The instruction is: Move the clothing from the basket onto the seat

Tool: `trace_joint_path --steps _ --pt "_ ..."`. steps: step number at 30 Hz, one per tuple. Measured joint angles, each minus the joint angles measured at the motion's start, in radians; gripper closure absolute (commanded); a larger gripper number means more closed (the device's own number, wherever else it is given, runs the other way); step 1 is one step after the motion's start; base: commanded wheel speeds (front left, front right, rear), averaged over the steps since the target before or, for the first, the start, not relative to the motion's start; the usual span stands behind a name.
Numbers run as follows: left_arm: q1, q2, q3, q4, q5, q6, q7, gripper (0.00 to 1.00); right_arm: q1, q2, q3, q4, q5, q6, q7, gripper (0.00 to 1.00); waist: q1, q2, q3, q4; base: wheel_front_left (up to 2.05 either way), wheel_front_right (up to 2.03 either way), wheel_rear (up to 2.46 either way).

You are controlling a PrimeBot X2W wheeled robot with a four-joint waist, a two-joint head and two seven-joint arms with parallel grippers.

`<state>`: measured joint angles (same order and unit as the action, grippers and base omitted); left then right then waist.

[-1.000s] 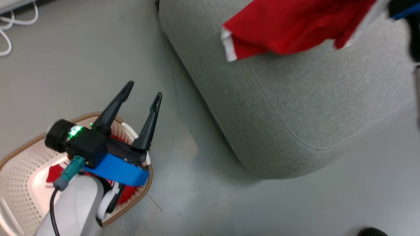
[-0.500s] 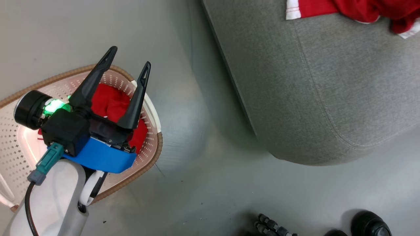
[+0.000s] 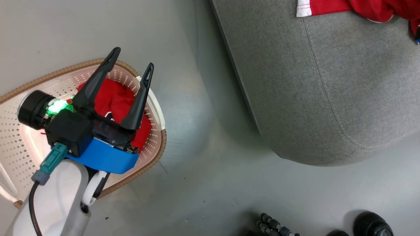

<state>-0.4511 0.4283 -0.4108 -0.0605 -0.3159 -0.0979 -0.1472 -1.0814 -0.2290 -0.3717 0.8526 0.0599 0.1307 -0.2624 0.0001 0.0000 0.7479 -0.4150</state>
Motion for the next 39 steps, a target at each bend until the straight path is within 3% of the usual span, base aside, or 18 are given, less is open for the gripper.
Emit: trace_joint_path --steps 1,2,3,19,27,39 --pt "-0.001 -0.003 -0.002 0.004 -0.001 0.0 -0.003 0.0 0.0 0.001 0.0 -0.001 -0.006 0.0 0.0 0.48 0.0 0.0 -0.003 0.002 0.0 0.0 0.0" --pt "-0.002 -0.006 -0.005 0.009 -0.001 0.0 -0.005 0.0 0.001 0.001 0.0 -0.002 -0.012 0.0 0.0 0.04 0.0 0.0 -0.006 0.004 0.0 0.0 0.0" --pt "-0.003 -0.01 -0.009 0.015 -0.002 0.0 -0.009 0.0 0.002 0.002 0.001 -0.002 -0.017 0.0 0.0 0.0 0.0 0.0 -0.011 0.006 0.0 0.0 0.0" --pt "0.024 -0.131 -0.035 0.207 -0.06 -0.005 -0.107 0.0 0.194 -0.016 0.086 -0.029 -0.1 0.0 0.0 0.0 -0.0001 0.0 -0.179 0.092 0.0 0.0 0.0" --pt "0.112 -0.216 0.025 0.268 -0.087 -0.011 -0.114 0.0 0.363 -0.006 0.154 -0.118 -0.142 0.0 0.001 0.0 -0.0002 0.0 -0.326 0.138 0.0 0.0 0.0" --pt "0.26 -0.309 0.179 0.327 -0.07 -0.026 -0.114 0.0 0.696 0.129 0.218 -0.412 -0.113 0.0 0.0 0.0 -0.0003 0.0001 -0.536 0.221 0.0 0.0 0.0"
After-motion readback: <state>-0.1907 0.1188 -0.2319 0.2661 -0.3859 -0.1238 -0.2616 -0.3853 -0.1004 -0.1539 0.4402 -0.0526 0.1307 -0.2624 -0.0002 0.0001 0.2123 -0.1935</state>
